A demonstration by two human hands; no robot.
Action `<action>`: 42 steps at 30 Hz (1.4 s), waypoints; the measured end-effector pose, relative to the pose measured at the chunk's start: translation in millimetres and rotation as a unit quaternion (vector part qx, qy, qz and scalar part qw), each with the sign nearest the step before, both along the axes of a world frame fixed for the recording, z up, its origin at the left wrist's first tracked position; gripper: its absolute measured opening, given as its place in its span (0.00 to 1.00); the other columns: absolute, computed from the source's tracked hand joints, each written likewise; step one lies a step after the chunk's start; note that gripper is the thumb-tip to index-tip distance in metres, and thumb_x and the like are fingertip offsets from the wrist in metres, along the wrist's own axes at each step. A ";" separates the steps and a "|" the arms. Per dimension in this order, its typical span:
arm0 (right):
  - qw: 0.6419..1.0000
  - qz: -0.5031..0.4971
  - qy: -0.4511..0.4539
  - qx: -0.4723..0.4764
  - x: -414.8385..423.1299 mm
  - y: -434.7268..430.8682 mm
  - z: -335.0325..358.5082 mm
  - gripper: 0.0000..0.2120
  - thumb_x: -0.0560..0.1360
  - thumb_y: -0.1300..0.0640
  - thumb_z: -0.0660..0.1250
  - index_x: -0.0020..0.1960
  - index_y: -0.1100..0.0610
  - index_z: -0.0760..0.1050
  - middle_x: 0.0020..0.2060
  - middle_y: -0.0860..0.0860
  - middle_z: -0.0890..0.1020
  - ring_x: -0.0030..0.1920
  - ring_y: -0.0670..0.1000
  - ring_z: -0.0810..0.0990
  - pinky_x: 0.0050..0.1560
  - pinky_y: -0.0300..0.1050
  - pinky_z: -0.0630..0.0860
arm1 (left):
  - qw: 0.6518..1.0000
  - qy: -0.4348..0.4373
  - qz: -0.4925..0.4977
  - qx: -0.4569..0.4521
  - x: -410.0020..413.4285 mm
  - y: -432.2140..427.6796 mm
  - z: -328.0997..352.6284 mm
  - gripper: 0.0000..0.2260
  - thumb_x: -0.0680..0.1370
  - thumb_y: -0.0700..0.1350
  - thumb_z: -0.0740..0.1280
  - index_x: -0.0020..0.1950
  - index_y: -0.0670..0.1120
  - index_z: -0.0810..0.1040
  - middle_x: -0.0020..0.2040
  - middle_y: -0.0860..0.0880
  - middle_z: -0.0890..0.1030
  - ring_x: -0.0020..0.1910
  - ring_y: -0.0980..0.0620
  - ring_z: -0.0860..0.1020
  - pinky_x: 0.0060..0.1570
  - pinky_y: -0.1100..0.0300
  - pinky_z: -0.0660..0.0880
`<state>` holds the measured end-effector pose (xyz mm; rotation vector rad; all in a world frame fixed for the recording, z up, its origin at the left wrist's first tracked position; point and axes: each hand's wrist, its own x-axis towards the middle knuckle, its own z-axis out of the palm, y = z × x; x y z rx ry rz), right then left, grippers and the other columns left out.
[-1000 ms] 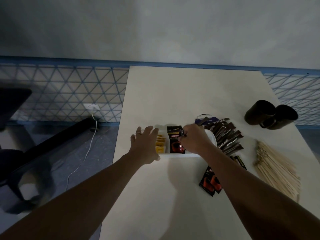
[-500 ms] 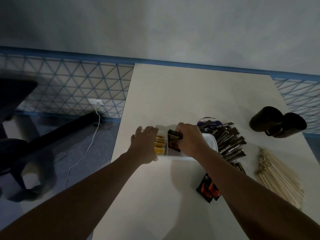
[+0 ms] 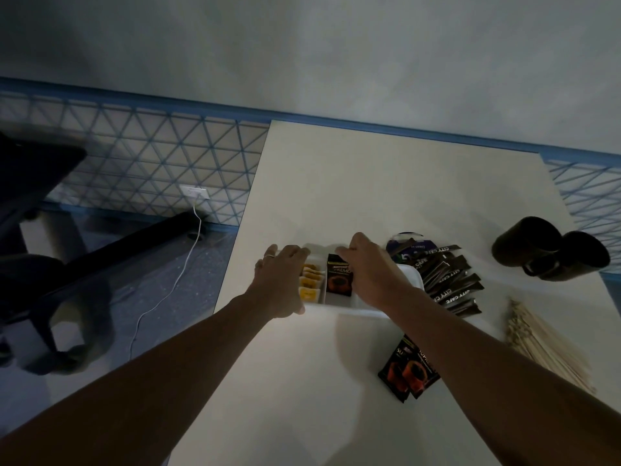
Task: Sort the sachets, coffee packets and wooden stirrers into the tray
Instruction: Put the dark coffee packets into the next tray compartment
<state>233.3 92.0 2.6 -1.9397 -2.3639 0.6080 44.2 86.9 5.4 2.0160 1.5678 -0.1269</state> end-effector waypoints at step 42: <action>0.946 -0.310 0.095 -0.001 125.6 -168.9 -24.1 0.14 0.76 0.52 0.72 0.59 0.55 0.80 0.52 0.53 0.81 0.47 0.49 0.76 0.41 0.40 0.68 | 0.994 -0.025 0.023 -0.108 154.6 -119.7 -19.9 0.29 0.74 0.56 0.71 0.68 0.44 0.64 0.64 0.41 0.69 0.62 0.40 0.72 0.55 0.53 0.71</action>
